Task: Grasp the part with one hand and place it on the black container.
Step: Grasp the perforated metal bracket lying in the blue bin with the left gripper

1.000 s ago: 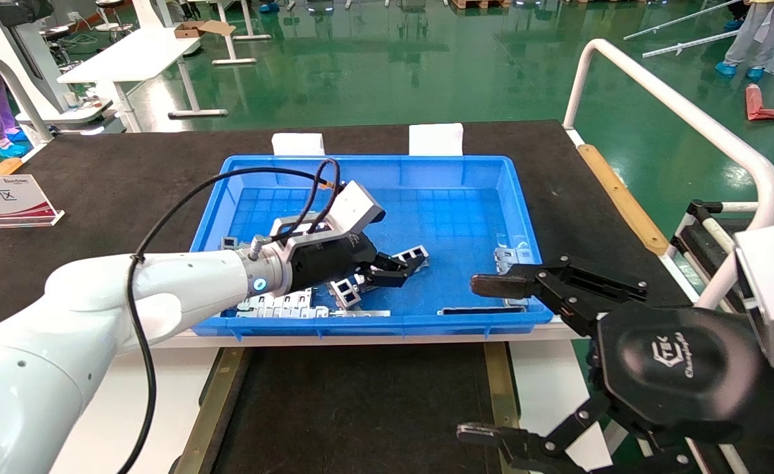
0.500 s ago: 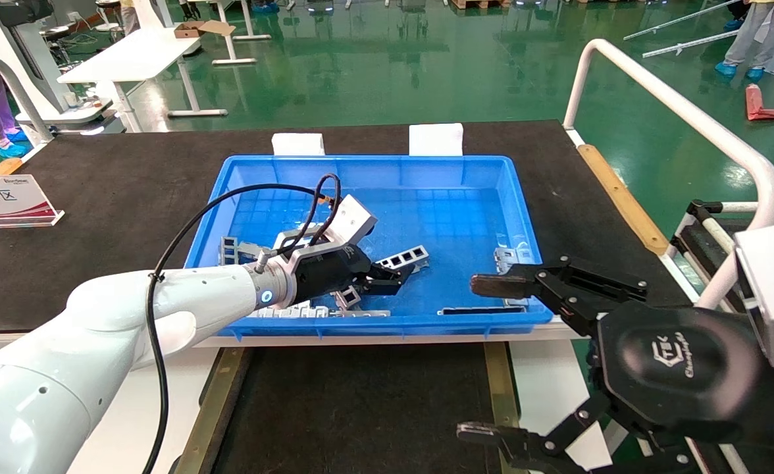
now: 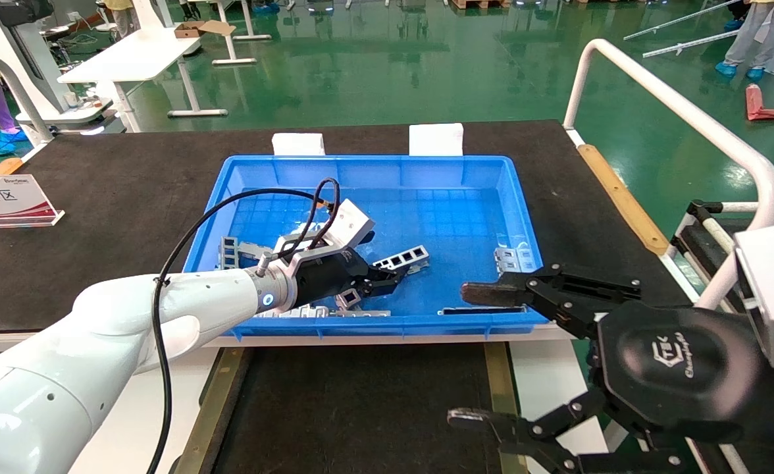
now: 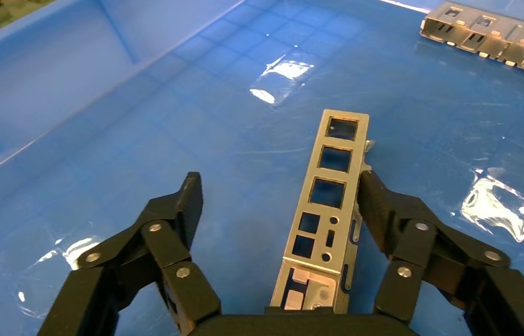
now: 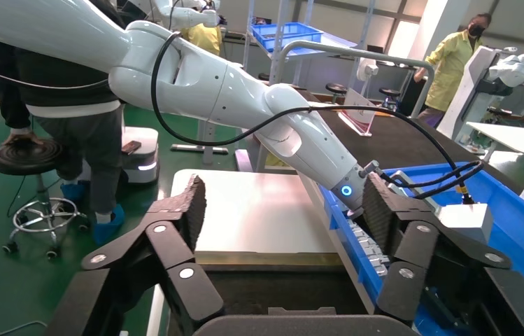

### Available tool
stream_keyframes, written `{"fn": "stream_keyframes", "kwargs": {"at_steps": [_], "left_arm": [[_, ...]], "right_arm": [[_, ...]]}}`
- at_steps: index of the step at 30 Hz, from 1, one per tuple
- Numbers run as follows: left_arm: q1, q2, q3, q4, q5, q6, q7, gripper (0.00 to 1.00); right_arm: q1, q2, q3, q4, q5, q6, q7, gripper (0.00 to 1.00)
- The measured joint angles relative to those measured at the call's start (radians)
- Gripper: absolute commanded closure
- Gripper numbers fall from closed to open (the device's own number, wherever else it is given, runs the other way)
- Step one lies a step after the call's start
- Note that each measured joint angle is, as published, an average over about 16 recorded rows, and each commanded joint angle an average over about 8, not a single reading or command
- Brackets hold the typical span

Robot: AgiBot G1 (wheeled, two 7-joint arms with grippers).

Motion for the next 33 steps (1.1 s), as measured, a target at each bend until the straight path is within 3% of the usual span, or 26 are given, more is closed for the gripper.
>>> {"fn": "stream_keyframes", "kwargs": {"at_steps": [33], "left_arm": [[-0.044,-0.01,0.12,0.011,-0.171,0.019,0.011,1.0]], "right_arm": [[0.0,0.0,-0.001,0.0,0.001,0.0,-0.001,1.0]]}}
